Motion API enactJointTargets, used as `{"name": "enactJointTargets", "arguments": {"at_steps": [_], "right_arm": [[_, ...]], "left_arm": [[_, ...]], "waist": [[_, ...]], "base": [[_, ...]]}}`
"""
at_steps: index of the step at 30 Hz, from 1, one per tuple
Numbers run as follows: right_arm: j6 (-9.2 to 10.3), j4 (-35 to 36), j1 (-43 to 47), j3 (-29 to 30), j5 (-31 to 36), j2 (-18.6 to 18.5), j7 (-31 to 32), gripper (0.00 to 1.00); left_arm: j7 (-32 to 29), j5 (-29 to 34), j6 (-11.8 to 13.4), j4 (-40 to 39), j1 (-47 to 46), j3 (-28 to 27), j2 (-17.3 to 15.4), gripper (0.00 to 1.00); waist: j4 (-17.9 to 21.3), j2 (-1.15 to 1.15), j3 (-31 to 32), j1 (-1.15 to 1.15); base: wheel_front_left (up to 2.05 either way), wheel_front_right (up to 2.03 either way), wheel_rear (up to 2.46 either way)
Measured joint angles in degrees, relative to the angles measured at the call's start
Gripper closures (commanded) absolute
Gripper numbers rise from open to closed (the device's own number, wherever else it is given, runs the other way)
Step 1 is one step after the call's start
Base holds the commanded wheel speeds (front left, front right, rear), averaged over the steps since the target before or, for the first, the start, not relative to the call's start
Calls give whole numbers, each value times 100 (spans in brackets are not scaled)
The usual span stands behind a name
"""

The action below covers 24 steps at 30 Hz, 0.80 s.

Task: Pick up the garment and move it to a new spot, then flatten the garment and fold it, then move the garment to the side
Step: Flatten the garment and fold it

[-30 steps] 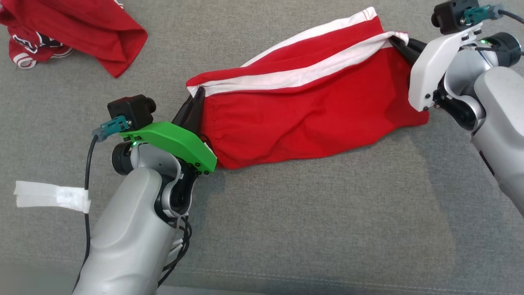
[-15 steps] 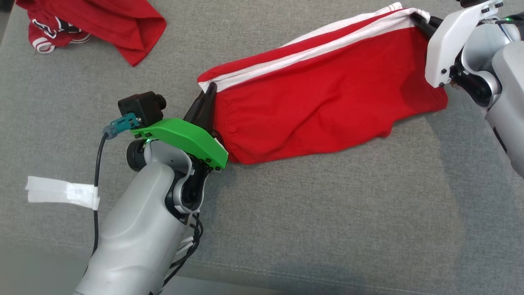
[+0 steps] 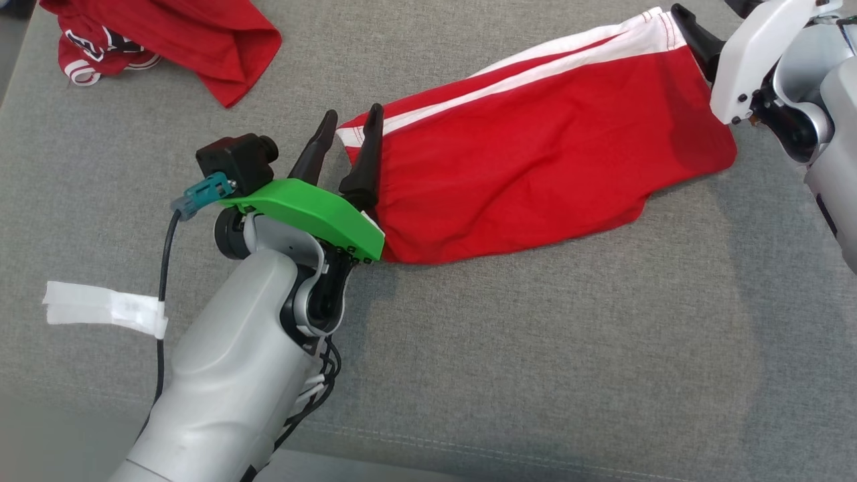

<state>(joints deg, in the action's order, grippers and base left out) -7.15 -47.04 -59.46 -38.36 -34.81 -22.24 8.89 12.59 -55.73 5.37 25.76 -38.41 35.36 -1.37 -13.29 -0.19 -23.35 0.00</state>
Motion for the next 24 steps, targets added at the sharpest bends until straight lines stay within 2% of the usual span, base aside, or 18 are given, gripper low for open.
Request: {"name": "enactJointTargets", "arguments": {"at_steps": [5,13,24], "right_arm": [[1,-126,1,51,-204,-81,-87,0],[1,-345,536,114,-810,75,-240,0],[1,-749,837,105,-1062,71,-191,0]], "left_arm": [[82,3,-3,-69,-11,-13,0,0],[167,257,-38,-303,102,-59,0,0],[169,328,-67,-691,583,-84,-3,0]], "waist": [[5,0,47,0],[12,0,140,0],[-151,0,153,0]], "base": [[0,0,0],[0,0,0],[0,0,0]]}}
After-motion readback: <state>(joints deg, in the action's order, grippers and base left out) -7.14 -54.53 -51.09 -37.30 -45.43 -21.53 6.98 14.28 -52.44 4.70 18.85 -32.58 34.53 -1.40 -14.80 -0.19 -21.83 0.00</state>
